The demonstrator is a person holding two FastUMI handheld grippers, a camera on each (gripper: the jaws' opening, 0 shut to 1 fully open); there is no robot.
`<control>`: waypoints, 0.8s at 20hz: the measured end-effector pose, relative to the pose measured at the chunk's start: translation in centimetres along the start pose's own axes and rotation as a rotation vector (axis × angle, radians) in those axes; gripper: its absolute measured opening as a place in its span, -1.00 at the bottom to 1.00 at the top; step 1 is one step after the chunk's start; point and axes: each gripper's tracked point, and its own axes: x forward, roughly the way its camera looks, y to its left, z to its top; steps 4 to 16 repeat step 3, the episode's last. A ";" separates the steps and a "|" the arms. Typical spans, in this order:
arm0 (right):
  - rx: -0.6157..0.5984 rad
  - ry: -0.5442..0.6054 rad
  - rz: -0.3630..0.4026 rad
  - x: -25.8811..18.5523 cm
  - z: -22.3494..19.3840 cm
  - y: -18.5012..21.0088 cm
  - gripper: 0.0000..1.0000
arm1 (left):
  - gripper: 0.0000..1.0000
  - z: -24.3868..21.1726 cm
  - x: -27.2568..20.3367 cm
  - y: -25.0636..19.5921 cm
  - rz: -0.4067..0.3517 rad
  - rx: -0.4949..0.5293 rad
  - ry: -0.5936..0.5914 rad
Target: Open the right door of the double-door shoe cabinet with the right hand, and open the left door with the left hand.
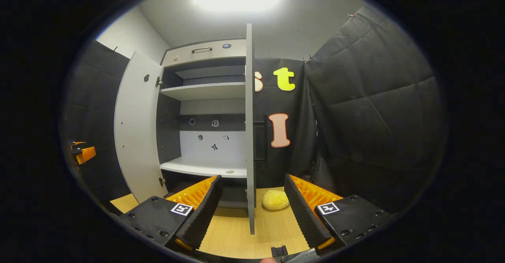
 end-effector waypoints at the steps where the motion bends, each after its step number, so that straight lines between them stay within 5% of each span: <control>1: 0.000 -0.003 0.000 0.1 0.1 0.0 0.87 | 0.89 0.1 0.0 0.0 0.000 -0.001 -0.002; 16: 0.002 -0.006 0.002 0.2 0.2 0.0 0.96 | 0.89 0.1 -0.1 0.0 0.002 0.001 -0.003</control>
